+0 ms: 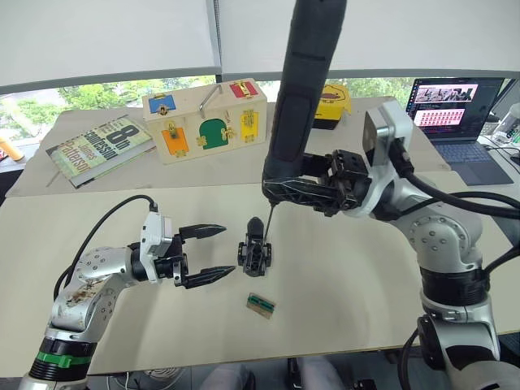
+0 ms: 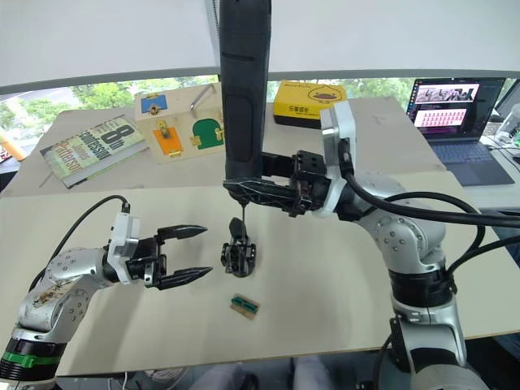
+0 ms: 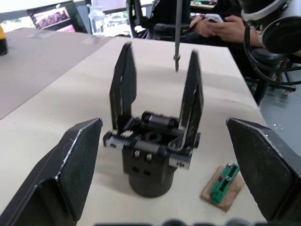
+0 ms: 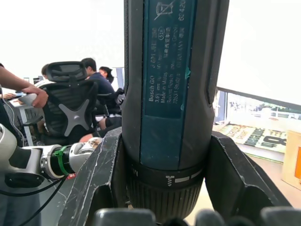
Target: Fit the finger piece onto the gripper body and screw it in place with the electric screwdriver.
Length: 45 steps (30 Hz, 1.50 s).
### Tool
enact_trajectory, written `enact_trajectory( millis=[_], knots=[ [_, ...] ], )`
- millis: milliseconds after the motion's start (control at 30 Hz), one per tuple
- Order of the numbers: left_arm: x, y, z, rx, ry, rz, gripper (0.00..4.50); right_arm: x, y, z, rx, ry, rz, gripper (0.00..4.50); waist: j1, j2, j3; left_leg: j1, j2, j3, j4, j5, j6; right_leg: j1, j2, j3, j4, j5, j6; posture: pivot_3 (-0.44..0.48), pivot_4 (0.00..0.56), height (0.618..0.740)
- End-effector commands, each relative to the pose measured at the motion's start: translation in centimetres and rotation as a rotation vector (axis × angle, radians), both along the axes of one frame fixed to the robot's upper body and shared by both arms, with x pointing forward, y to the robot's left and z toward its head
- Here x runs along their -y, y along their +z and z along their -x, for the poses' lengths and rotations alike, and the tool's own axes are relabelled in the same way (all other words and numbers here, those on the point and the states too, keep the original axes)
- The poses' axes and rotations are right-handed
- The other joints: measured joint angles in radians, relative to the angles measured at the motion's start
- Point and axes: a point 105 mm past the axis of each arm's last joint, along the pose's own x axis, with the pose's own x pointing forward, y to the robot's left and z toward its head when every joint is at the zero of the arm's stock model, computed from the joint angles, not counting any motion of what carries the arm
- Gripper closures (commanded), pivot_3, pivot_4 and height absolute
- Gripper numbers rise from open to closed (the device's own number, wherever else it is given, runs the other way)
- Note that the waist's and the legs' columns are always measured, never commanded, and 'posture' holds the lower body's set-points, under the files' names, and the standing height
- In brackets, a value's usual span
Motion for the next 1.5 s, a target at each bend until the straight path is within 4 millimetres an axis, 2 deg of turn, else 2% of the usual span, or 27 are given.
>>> enact_trajectory(
  millis=[33, 367, 733, 1167, 1500],
  knots=[
    [-0.1, 0.1, -0.1, 0.041, 0.014, 0.000, 0.00, -0.9, 1.1, 0.8, 0.064, 0.027, -0.024, 2.60, -0.001, 0.000, 0.000, 0.000, 0.000, 0.000, 0.000, 0.000, 0.000, 0.000, 0.000, -0.001, 0.000, 0.000, 0.000, 0.000, 0.150, 0.740],
    [-0.2, -1.6, -0.2, 0.021, 0.033, -0.021, 0.00, -2.3, 0.5, 1.0, 0.096, 0.025, -0.044, 2.60, -0.011, 0.000, 0.000, 0.000, 0.000, 0.000, 0.000, 0.000, 0.000, 0.000, 0.000, -0.005, 0.000, 0.001, -0.001, 0.000, 0.150, 0.740],
    [0.5, -3.0, -0.3, 0.000, 0.003, -0.044, 0.00, -3.2, -1.3, 1.0, 0.091, 0.049, -0.001, 2.60, -0.014, 0.000, 0.000, 0.000, 0.000, 0.000, 0.001, 0.000, 0.000, 0.000, 0.000, -0.006, 0.001, 0.001, -0.002, 0.000, 0.150, 0.740],
    [1.0, -3.8, -0.3, -0.010, -0.009, -0.055, 0.00, -3.6, -2.7, 1.0, 0.086, 0.044, 0.013, 2.60, -0.014, 0.000, 0.000, 0.000, 0.000, 0.000, 0.001, 0.000, 0.000, 0.000, 0.000, -0.006, 0.001, 0.001, -0.002, 0.000, 0.150, 0.740],
    [1.2, -3.9, -0.4, -0.008, -0.009, -0.056, 0.00, -3.6, -2.6, 0.9, 0.092, 0.043, 0.015, 2.60, -0.014, 0.000, 0.000, 0.000, 0.000, 0.000, 0.001, 0.000, 0.000, 0.000, 0.000, -0.006, 0.001, 0.001, -0.002, 0.000, 0.150, 0.740]
  ],
)
